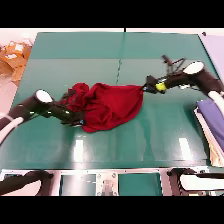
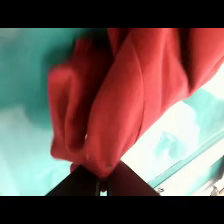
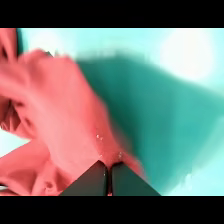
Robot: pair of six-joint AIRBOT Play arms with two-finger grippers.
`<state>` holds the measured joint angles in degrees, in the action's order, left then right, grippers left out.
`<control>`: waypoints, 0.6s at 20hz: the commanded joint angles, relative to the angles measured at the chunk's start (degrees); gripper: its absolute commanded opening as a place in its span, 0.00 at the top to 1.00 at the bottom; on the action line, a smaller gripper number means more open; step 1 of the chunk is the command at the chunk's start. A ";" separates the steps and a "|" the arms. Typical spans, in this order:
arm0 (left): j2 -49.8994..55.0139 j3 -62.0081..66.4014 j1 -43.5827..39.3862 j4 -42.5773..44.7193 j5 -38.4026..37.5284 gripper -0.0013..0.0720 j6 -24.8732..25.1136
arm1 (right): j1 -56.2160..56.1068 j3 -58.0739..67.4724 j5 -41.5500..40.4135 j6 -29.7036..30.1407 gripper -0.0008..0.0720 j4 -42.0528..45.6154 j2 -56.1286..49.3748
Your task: Fold the shirts.
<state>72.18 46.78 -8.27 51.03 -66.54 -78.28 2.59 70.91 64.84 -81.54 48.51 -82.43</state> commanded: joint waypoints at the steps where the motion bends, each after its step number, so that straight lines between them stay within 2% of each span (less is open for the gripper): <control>1: -9.88 2.75 4.83 2.36 -2.97 0.95 -2.71 | 6.08 0.09 4.61 -0.42 0.97 -1.42 6.49; 3: -15.12 10.73 5.35 -0.20 -3.04 0.95 -2.67 | 6.88 1.51 4.90 0.92 0.97 -6.38 11.39; 6: -19.71 30.75 5.35 -1.07 -3.63 0.95 -2.62 | 6.91 8.74 4.66 1.25 0.97 -13.29 19.76; 10: -21.00 63.30 5.33 4.39 -1.99 0.96 -2.34 | 7.39 22.56 1.92 0.76 0.97 -13.44 30.08; 12: -21.03 75.08 5.33 7.85 0.33 0.96 -2.32 | 8.13 27.02 -0.09 0.55 0.97 -13.40 35.06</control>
<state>52.05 104.18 -3.07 54.08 -68.86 -80.64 9.93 90.98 67.24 -80.58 35.99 -54.08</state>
